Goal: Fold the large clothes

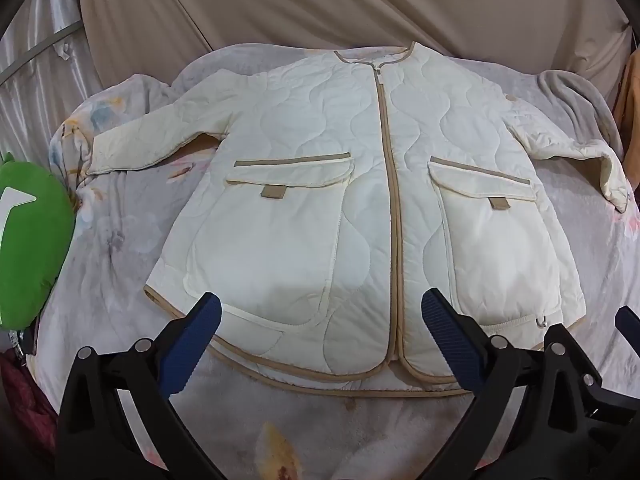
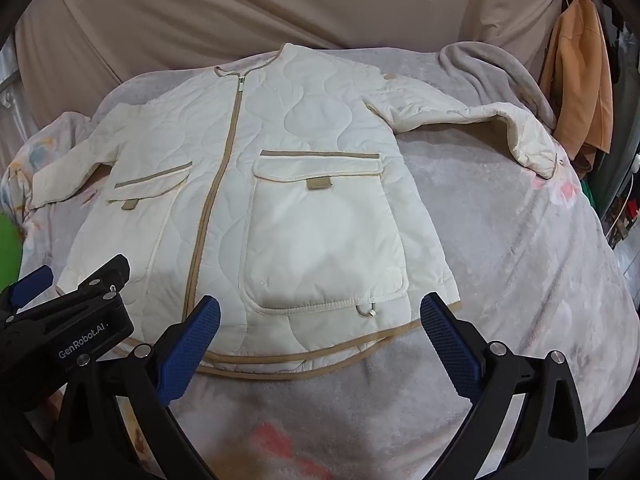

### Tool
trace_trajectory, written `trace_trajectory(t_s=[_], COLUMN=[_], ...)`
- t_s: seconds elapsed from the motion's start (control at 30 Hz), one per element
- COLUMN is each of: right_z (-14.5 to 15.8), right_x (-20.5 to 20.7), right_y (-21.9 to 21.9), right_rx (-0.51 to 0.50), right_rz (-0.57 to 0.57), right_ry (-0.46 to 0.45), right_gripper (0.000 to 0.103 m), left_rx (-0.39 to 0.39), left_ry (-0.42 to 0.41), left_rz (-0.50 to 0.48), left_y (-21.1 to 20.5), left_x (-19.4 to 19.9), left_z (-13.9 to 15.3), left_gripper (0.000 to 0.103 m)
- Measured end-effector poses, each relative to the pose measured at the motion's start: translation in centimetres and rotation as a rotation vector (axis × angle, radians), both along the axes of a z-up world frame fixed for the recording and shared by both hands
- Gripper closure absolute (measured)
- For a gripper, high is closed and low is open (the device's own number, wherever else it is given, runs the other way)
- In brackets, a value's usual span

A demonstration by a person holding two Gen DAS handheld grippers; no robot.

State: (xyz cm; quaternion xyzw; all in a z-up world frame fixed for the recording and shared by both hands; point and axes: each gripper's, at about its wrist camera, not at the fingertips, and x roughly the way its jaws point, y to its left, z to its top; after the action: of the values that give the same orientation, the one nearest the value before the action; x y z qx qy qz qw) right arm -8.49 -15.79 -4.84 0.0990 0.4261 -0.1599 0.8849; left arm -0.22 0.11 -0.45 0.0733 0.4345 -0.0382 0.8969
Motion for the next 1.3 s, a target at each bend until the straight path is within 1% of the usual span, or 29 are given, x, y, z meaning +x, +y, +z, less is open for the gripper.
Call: trace_trajectory(t_s=[0.23, 0.4, 1.3], right_z=[0.02, -0.03, -0.27], right_x=[-0.28, -0.28, -0.12], right_y=[-0.26, -0.25, -0.29], right_rx=[-0.006, -0.006, -0.002], right_rz=[0.004, 0.004, 0.003], right_ry=[0.004, 0.007, 0.008], right_gripper=[0.005, 0.005, 0.005], left_rx=[0.002, 0.008, 0.010], left_ry=[0.003, 0.003, 0.008], left_rz=[0.001, -0.001, -0.001], left_y=[-0.07, -0.43, -0.41], left_x=[-0.07, -0.75, -0.65], left_z=[-0.09, -0.70, -0.62], left_gripper=[0.005, 0.005, 0.005])
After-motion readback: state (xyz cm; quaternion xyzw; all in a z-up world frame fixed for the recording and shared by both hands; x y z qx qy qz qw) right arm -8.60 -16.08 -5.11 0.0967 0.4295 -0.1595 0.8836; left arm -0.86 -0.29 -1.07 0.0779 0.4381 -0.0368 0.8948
